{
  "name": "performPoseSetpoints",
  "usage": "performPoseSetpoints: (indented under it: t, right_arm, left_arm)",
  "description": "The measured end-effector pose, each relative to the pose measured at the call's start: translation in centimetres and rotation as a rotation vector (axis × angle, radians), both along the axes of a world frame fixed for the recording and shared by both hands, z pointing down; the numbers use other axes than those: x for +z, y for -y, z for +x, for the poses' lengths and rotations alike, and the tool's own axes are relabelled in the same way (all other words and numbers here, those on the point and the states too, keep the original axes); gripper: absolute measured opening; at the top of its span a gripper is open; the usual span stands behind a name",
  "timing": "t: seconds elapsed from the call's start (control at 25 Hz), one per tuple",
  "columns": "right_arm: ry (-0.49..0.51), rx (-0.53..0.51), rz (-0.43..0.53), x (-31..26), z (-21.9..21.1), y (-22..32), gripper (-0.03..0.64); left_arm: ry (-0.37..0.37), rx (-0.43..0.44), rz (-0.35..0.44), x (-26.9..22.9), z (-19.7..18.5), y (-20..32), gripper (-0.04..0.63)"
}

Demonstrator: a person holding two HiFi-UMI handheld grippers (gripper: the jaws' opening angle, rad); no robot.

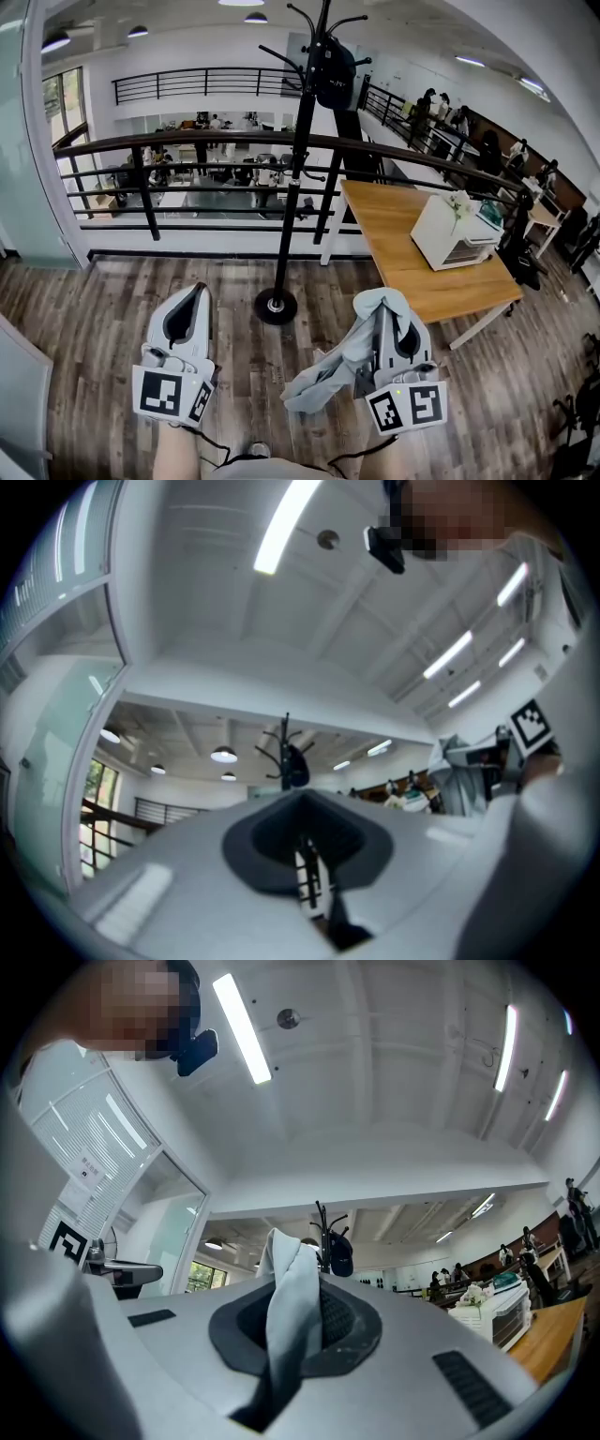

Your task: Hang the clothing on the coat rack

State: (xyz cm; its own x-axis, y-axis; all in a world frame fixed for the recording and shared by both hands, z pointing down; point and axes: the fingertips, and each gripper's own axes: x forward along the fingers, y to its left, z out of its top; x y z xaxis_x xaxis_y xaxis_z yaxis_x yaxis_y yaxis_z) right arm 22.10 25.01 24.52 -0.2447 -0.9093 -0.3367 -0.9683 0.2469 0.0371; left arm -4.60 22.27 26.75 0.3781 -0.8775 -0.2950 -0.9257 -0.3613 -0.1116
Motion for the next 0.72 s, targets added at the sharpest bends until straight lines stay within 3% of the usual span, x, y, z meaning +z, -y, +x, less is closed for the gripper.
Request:
performPoseSetpoints:
  t: [0.28,0.72]
  right_arm:
    - [-0.001,0.026,0.003,-0.4,-1.7,3.7,0.006]
    - [0.015,0.013,-0.035,1.5,-2.8,11.0,0.006]
  left_arm:
    - [-0.008,-0.013,-0.010,0.5,-3.4,3.5,0.009]
    - [-0.023,-0.038,-0.068,3.7,-5.3,10.2,0.009]
